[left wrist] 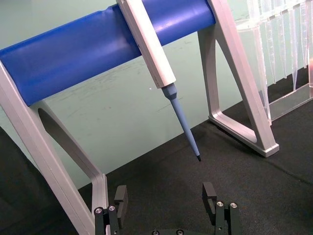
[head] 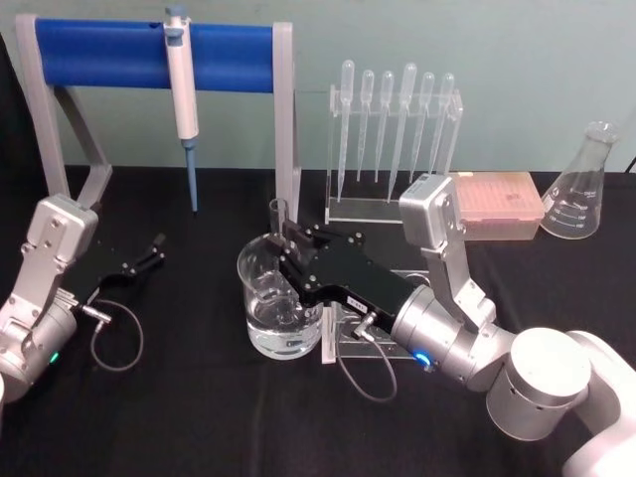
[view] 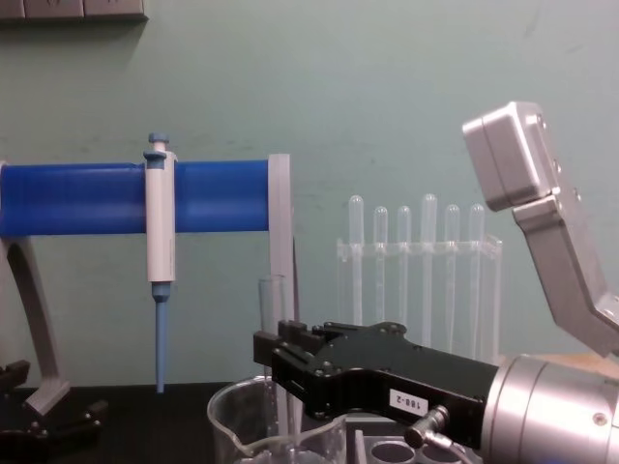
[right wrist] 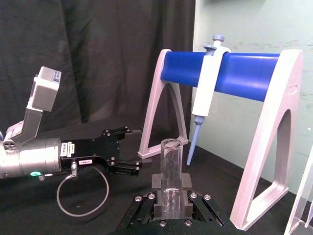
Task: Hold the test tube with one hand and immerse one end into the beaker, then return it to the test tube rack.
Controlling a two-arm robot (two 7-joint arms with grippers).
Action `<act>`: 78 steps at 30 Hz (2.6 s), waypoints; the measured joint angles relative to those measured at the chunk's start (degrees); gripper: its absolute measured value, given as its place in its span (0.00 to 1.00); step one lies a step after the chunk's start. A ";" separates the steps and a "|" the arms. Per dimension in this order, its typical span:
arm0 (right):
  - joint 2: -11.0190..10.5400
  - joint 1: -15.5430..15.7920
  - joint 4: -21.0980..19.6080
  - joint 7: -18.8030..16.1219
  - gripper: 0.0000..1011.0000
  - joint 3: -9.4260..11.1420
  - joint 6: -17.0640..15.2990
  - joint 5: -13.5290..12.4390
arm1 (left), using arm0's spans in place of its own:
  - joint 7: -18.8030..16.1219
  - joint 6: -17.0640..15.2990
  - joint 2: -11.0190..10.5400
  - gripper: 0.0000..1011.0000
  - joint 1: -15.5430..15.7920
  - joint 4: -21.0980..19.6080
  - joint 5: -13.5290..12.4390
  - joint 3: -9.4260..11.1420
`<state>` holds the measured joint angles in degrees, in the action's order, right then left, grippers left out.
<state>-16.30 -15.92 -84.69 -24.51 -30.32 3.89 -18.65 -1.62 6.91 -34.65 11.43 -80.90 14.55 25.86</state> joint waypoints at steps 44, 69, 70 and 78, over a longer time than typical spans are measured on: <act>0.38 0.76 -0.22 -0.44 0.22 0.83 0.60 0.00 | 0.00 0.00 0.00 0.99 0.00 0.00 0.00 0.00; 0.38 0.76 -0.21 -0.38 0.22 0.83 0.59 0.00 | 0.00 0.00 0.00 0.99 0.00 0.00 0.00 0.00; 0.38 0.76 -0.21 -0.38 0.22 0.83 0.59 0.01 | 0.00 0.00 0.00 0.99 0.00 0.00 0.00 0.00; 0.38 0.76 -0.22 -0.38 0.22 0.83 0.59 0.00 | 0.00 0.00 0.00 0.99 0.00 0.00 0.00 0.00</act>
<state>-15.92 -15.16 -84.91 -24.89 -29.49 4.48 -18.65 -1.62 6.91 -34.65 11.43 -80.90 14.55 25.86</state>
